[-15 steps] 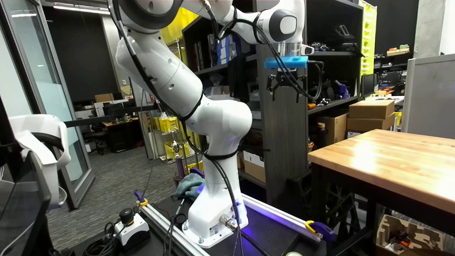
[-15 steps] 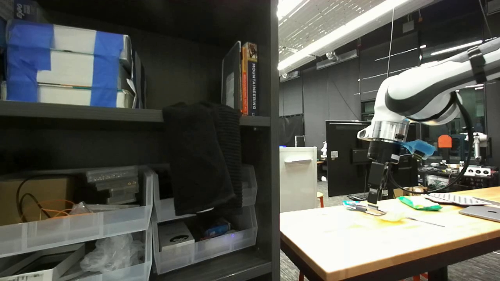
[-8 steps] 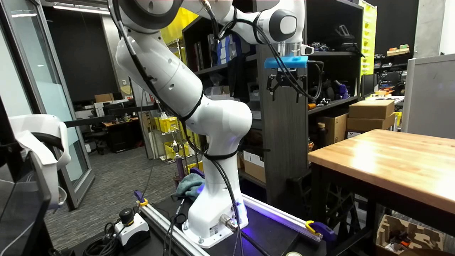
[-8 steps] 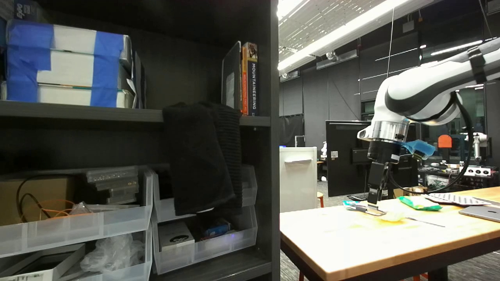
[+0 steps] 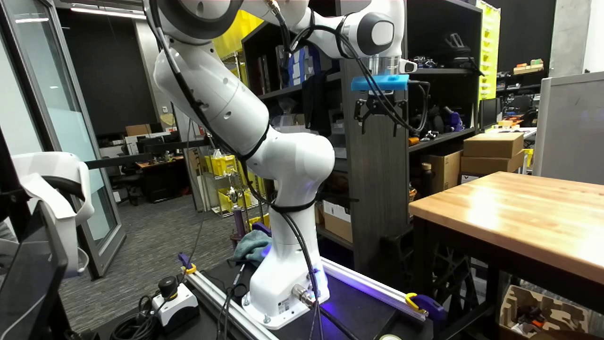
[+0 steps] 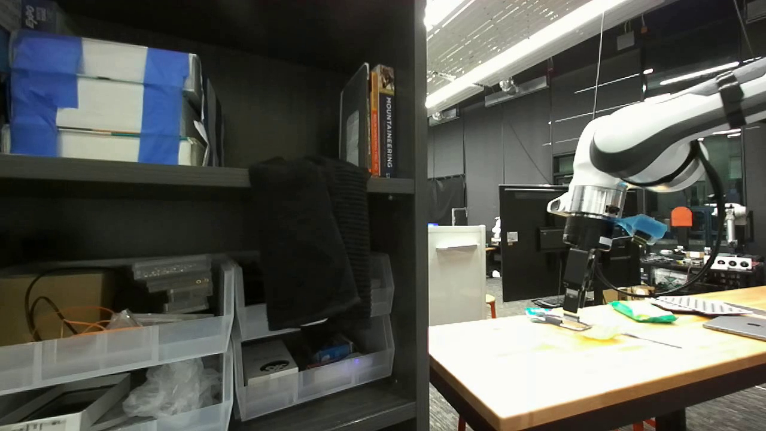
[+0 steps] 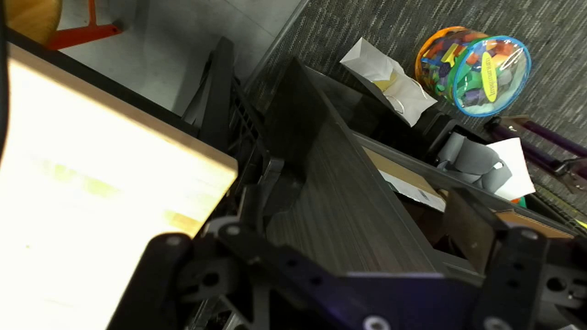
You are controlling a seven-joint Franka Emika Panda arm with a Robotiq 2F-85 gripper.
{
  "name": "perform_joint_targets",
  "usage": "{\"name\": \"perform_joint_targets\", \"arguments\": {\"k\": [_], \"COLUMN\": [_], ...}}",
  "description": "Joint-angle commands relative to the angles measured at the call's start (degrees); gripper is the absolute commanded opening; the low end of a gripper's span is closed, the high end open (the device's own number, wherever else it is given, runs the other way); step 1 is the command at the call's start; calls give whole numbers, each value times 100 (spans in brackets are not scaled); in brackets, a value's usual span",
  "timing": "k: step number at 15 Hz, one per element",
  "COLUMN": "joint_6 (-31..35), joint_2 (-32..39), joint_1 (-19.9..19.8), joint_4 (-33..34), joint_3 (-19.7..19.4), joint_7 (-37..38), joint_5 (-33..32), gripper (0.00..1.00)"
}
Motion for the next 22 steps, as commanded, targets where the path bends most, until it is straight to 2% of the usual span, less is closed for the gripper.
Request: {"name": "perform_joint_targets", "arguments": {"k": [1, 11, 14, 18, 22], "joint_6": [-14, -28, -361, -764, -1359], "joint_2": [10, -19, -150, -480, -878], "joint_1": [-30, -22, 38, 182, 539], "joint_4": [12, -1, -29, -203, -418], "joint_3": [27, 37, 137, 445, 948], "joint_7": [-17, -20, -47, 132, 472], "joint_5": [23, 28, 29, 203, 713], "gripper": [100, 100, 100, 100, 100]}}
